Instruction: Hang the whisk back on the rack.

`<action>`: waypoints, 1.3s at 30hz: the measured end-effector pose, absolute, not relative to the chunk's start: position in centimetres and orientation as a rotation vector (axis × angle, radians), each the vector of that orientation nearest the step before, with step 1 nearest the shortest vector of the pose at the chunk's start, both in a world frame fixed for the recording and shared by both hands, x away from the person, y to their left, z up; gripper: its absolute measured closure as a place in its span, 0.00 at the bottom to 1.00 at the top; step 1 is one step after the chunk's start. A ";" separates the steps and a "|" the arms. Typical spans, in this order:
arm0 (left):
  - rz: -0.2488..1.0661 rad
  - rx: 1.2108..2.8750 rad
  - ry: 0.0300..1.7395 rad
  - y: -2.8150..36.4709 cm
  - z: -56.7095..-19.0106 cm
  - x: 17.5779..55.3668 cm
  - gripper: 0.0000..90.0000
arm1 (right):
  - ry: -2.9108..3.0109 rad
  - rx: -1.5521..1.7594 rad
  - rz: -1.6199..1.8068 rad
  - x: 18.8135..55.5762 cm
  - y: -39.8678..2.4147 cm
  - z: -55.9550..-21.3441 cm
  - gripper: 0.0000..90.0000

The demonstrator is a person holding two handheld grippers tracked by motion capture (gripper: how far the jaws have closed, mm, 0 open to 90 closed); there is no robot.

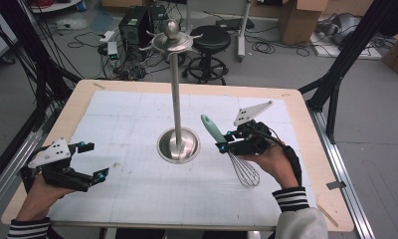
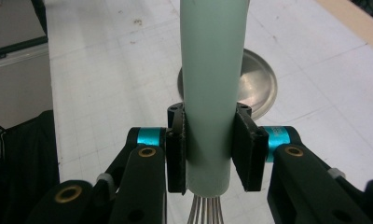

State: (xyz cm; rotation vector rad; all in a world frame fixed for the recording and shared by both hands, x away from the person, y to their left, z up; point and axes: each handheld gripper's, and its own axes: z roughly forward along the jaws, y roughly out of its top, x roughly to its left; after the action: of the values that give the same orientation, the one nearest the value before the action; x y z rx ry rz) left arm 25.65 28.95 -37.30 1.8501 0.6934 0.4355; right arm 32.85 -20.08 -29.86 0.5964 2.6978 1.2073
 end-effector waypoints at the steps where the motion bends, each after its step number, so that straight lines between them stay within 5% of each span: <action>1: 0.436 1.850 0.693 28.9 -37.3 25.6 0.02 | 2.690 0.596 1.210 32.8 -20.2 -29.6 0.77; 39: 0.433 1.856 0.691 28.8 -37.4 25.7 0.02 | 2.496 0.502 1.420 34.2 -20.6 -20.3 0.77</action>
State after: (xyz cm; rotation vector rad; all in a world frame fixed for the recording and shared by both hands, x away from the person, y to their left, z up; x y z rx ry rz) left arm 25.67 28.84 -37.42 1.8559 0.6911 0.4327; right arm 34.21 -20.59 -20.32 0.5022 2.4964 1.4199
